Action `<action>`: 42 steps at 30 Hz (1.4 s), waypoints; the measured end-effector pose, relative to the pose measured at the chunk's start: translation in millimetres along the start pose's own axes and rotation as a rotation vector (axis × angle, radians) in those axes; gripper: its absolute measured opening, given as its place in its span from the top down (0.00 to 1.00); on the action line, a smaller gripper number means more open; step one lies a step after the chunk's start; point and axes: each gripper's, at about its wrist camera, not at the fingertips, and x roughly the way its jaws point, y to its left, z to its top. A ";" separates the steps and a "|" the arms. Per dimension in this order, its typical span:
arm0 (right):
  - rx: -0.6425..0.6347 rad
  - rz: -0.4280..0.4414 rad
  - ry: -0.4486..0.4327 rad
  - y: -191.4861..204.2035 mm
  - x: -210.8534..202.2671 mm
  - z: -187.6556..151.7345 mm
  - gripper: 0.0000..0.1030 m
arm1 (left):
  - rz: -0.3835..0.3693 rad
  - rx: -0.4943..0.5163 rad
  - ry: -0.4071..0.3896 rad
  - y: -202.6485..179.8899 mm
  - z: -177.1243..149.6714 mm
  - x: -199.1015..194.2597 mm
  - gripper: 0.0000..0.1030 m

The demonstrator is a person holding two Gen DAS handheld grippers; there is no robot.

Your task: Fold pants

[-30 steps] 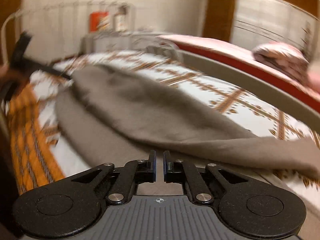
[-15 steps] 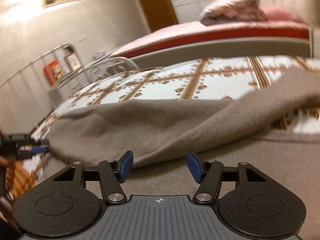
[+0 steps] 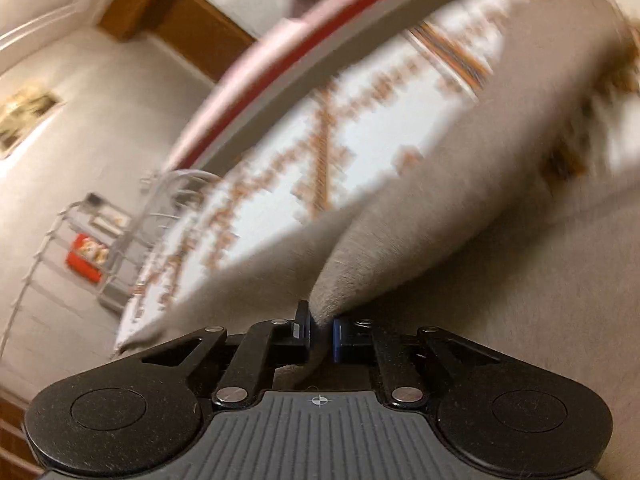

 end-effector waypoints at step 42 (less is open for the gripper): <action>-0.292 -0.173 0.004 -21.2 -125.3 -34.3 0.65 | 0.372 0.473 0.160 -91.0 -67.2 -21.9 0.67</action>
